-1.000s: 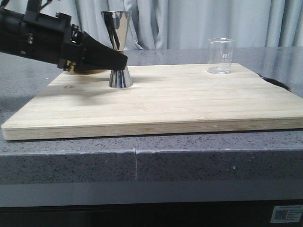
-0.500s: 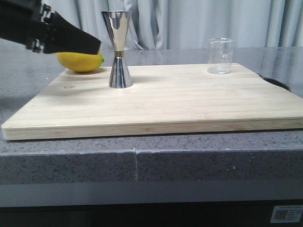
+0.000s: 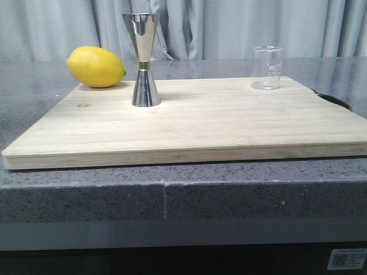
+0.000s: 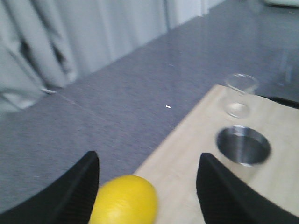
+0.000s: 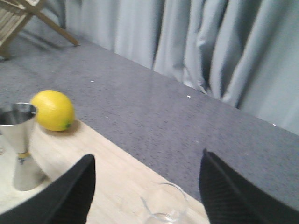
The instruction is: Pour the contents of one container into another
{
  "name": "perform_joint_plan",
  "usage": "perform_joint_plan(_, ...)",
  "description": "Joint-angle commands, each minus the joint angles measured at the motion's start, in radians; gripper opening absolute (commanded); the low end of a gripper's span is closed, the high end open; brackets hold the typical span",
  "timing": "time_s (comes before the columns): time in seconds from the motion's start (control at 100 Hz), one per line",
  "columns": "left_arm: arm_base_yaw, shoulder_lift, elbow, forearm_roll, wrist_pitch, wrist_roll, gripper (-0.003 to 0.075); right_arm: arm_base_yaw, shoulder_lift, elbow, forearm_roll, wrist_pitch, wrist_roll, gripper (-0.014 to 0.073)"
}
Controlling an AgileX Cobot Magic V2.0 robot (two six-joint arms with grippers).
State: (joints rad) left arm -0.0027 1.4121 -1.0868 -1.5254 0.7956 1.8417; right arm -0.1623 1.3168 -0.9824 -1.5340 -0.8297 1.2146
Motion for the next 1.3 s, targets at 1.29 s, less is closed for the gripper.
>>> perform_joint_plan(1.29,-0.198,-0.463,0.187,-0.224,-0.959,-0.026,0.0422,0.025,-0.451,0.207,0.051,0.808,0.037,0.0426)
